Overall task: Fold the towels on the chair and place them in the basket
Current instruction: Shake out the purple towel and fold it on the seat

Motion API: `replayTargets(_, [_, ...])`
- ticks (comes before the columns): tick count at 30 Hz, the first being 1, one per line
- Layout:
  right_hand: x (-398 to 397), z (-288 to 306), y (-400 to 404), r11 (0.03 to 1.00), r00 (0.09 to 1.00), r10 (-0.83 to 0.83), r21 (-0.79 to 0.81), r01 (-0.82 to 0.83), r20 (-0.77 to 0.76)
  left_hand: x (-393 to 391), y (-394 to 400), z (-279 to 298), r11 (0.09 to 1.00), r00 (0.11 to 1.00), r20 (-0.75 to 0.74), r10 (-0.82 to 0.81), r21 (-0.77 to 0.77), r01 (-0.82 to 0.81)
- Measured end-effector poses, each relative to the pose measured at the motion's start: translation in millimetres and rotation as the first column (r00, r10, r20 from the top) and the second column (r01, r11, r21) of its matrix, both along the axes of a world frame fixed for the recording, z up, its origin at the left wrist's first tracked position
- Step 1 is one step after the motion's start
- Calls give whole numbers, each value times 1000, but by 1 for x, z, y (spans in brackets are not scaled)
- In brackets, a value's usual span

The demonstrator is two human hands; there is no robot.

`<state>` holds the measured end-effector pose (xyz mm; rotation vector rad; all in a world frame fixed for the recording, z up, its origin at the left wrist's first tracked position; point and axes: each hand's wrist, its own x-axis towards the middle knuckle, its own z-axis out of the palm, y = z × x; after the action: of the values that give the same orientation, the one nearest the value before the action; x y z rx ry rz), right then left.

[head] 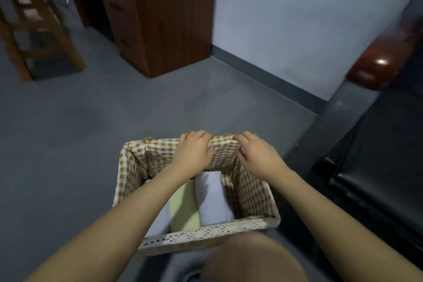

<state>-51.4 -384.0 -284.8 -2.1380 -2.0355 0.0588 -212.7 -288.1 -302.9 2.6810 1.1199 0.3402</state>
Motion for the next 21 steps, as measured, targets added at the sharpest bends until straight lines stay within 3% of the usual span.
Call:
replayTargets(6, [35, 96, -61, 952, 987, -155, 274, 139, 38, 42, -42, 109, 983, 975, 183, -127, 156, 98])
replayTargets(11, [86, 140, -146, 849, 935, -354, 412, 331, -22, 108, -99, 168, 942, 915, 259, -308, 220, 254])
replayTargets(15, [129, 158, -226, 746, 852, -518, 446, 495, -79, 177, -158, 192, 874, 834, 272, -481, 227, 430])
replayTargets(21, [193, 165, -360, 531, 647, -743, 437, 726, -173, 280, -272, 199, 721, 683, 229, -693, 208, 662])
